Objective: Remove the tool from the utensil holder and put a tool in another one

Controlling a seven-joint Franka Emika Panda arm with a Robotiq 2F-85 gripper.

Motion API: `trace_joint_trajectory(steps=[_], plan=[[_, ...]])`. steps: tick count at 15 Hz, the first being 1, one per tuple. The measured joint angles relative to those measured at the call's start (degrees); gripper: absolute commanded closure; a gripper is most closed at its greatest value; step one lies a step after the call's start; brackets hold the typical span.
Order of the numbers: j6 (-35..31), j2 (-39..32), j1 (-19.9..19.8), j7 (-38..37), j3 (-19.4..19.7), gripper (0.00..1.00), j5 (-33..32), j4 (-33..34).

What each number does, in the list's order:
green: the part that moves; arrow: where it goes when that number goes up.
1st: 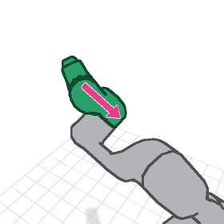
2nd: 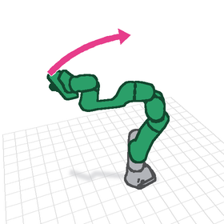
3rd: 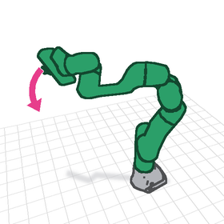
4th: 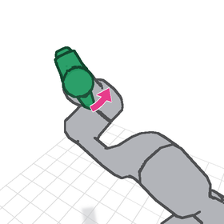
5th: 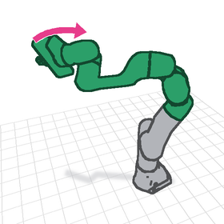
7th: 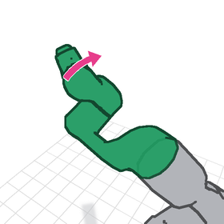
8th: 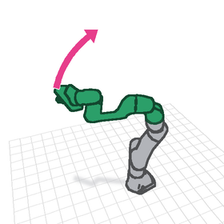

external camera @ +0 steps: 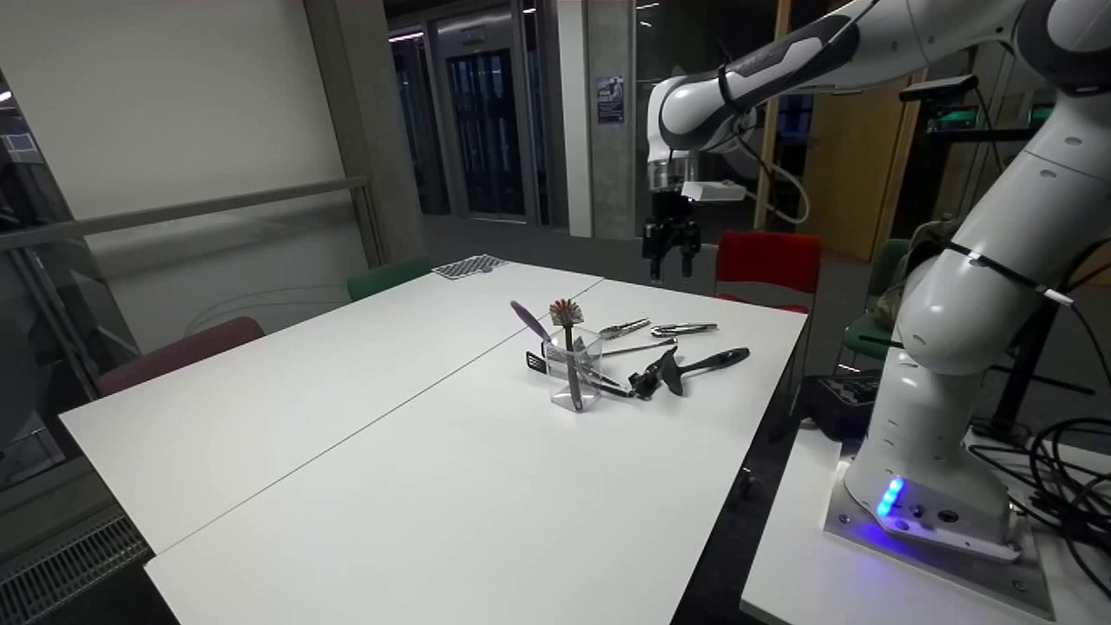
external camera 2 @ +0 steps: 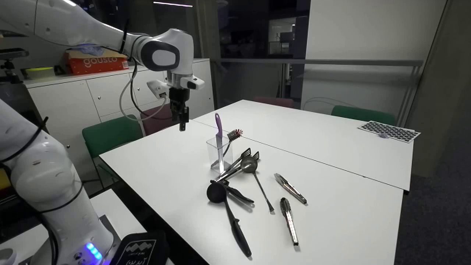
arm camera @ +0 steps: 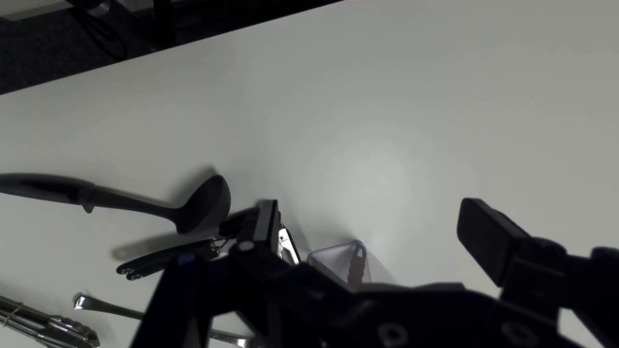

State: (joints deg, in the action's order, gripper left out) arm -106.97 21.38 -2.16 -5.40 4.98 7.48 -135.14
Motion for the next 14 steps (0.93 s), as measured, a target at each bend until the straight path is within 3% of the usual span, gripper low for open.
trace_joint_trajectory(steps=[3, 8, 11, 14], plan=[[-2.42, -0.85, -0.3, -1.6, 0.17, 0.0, 2.28, 1.21], [-12.67, -7.48, -1.11, -10.21, 0.34, 0.0, 6.62, 8.21], [-18.83, -13.01, -1.61, -18.73, -0.15, 0.0, 2.69, 11.77], [-19.22, -18.31, -1.87, -26.73, -0.64, 0.0, -3.53, 13.84]])
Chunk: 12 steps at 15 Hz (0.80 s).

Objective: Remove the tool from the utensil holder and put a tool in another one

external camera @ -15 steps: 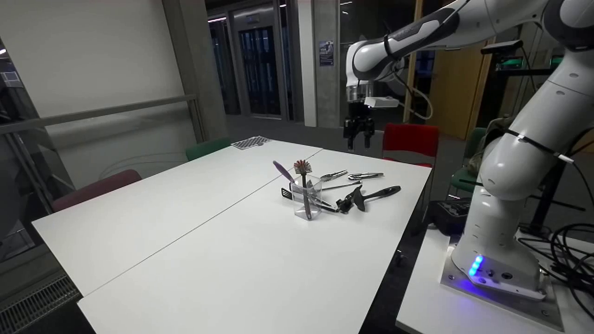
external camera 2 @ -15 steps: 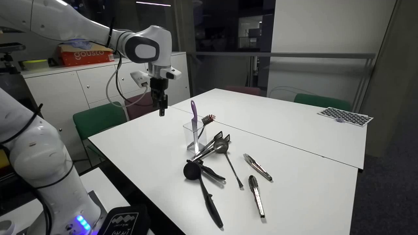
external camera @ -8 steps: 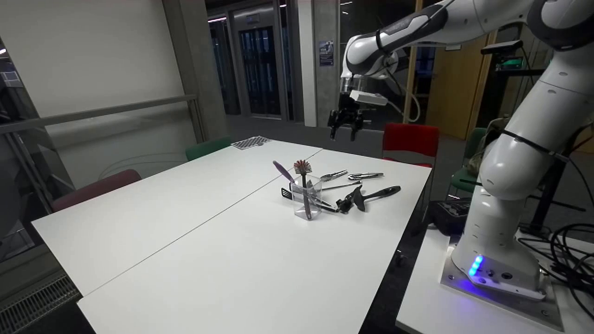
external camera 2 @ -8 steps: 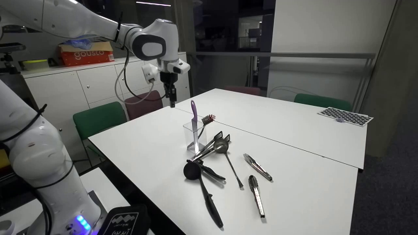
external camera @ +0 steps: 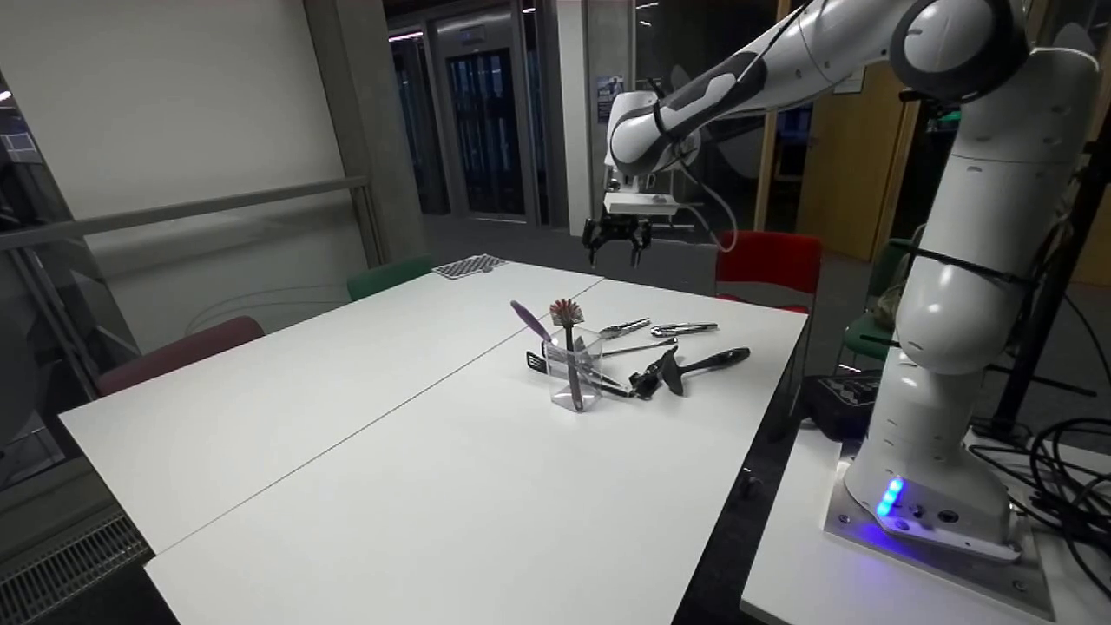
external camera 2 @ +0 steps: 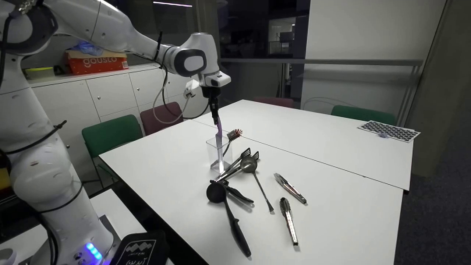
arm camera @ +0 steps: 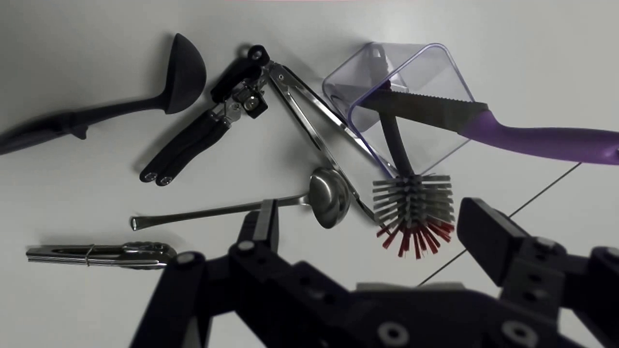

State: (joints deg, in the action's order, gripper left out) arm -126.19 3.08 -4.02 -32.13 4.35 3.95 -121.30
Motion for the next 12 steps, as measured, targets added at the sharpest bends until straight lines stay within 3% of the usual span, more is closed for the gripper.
trace_joint_trajectory(steps=[10, 12], plan=[[0.08, 0.02, 0.08, 0.3, -0.01, 0.0, 0.13, 0.04], [0.08, -1.04, 0.09, 3.68, 0.01, 0.0, 0.89, 0.2]])
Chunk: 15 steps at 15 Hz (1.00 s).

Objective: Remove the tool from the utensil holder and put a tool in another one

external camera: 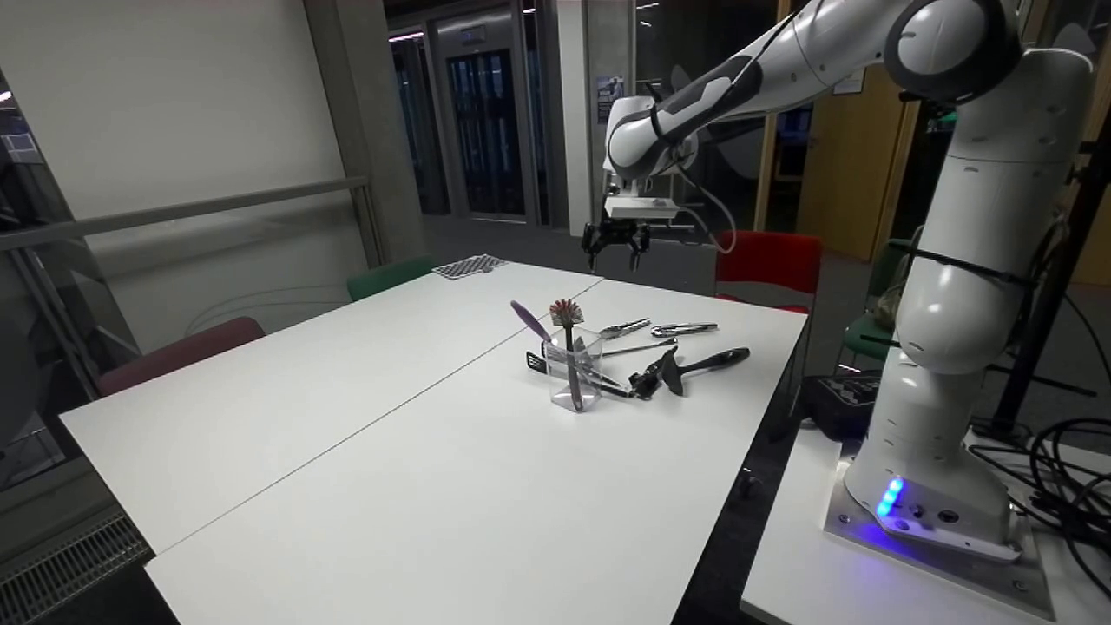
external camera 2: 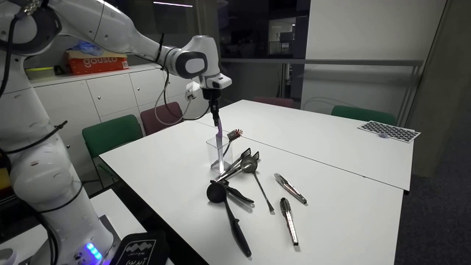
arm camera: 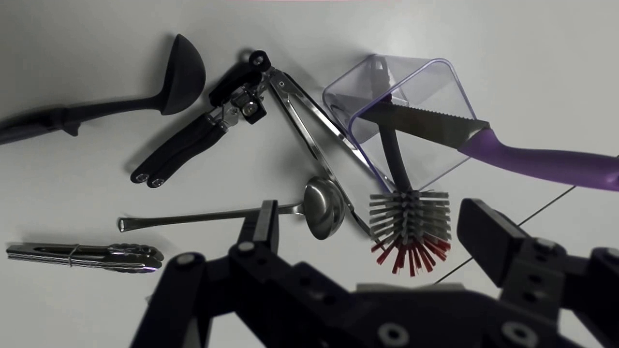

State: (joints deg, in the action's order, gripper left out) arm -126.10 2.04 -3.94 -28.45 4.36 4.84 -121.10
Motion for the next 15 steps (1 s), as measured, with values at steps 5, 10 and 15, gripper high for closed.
trace_joint_trajectory(steps=[5, 10, 15], plan=[[-0.05, -5.87, 0.13, 6.44, -0.06, 0.0, 1.63, 3.67], [-0.88, -10.68, 0.25, 6.73, -0.22, 0.0, 1.64, 8.8], [-1.92, -15.18, 0.25, 6.77, -0.23, 0.0, 1.68, 14.45]])
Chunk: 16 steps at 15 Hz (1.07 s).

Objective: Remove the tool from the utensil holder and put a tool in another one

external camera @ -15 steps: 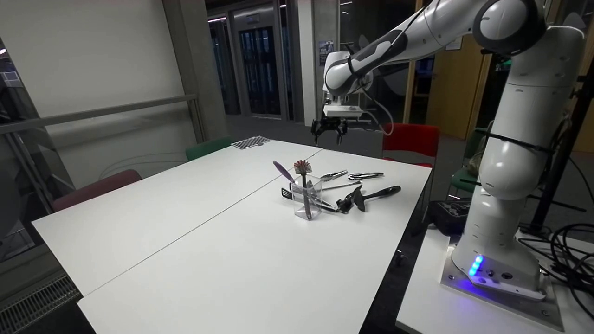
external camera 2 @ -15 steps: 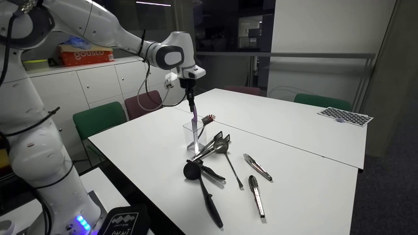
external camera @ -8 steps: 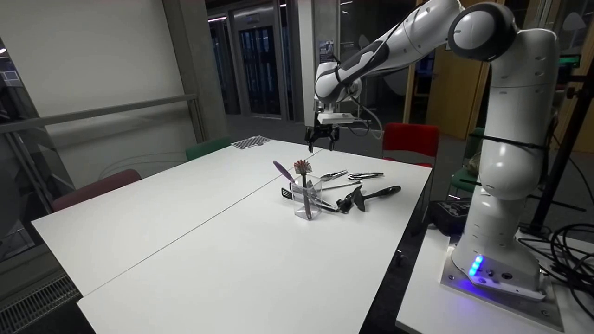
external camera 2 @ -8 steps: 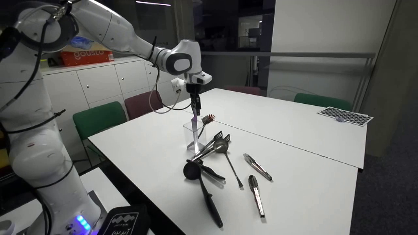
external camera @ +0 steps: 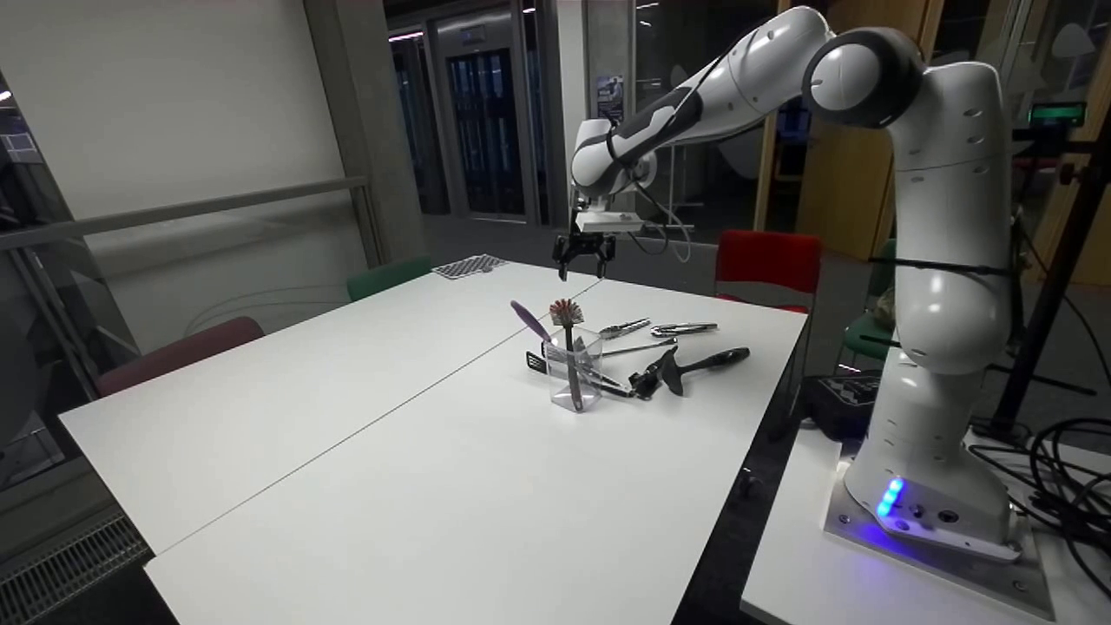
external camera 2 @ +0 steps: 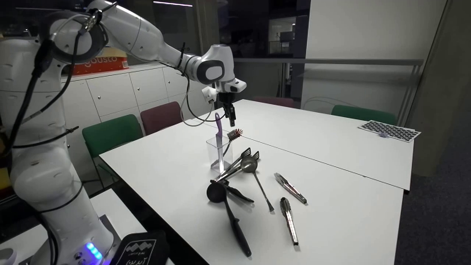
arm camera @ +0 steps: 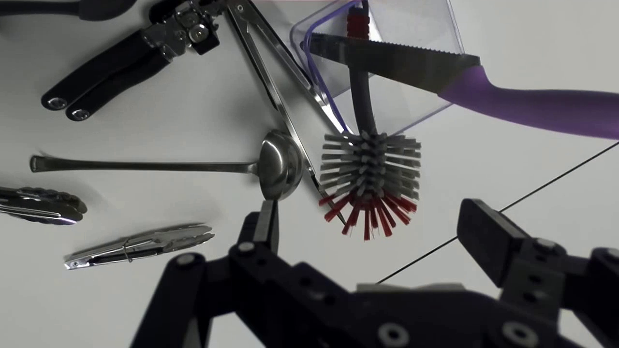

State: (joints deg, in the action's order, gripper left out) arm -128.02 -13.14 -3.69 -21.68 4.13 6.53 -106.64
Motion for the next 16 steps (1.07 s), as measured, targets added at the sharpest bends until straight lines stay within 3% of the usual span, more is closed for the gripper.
trace_joint_trajectory(steps=[7, 14, 15, 16], plan=[[0.16, -8.0, -0.09, 0.0, 0.09, 0.0, 1.08, 7.29], [0.28, -13.9, -0.15, 0.0, 0.1, 0.0, 1.3, 9.9], [0.29, -14.21, -0.15, 0.03, 0.05, 0.25, 1.34, 10.07], [0.33, -14.49, -0.15, 0.1, -0.01, 0.26, 1.42, 10.3]])
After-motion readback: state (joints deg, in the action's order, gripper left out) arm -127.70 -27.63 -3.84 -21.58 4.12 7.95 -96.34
